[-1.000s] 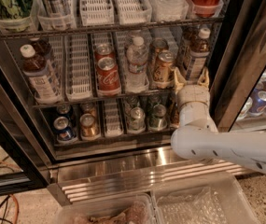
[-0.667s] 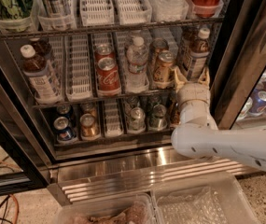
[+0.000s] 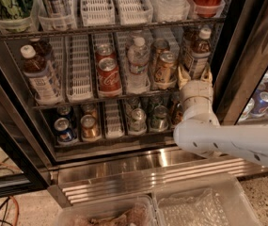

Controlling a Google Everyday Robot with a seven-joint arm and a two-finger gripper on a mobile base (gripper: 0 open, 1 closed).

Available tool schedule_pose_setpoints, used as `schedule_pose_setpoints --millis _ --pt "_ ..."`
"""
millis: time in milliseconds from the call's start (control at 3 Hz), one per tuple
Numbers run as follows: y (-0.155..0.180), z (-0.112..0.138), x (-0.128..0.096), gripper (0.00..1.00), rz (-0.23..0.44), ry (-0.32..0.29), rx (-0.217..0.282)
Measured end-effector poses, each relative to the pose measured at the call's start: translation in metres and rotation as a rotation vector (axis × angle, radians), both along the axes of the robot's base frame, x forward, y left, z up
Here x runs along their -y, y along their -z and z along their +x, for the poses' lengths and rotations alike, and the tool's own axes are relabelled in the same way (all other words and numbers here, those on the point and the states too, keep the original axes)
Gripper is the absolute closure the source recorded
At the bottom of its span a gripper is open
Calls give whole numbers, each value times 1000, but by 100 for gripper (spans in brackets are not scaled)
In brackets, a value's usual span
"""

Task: Pick blue plastic bottle from bottom shelf of fridge

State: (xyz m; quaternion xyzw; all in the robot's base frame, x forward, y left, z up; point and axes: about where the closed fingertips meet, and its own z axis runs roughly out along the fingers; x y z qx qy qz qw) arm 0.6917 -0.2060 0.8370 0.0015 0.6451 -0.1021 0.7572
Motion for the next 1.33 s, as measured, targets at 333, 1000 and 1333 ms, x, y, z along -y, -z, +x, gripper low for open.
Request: schedule_pose_setpoints --millis 333,1000,1333 --pt "2 6 4 39 3 8 -6" --pt "3 6 3 81 9 2 -10" --pt "1 4 -4 100 32 -17 -18"
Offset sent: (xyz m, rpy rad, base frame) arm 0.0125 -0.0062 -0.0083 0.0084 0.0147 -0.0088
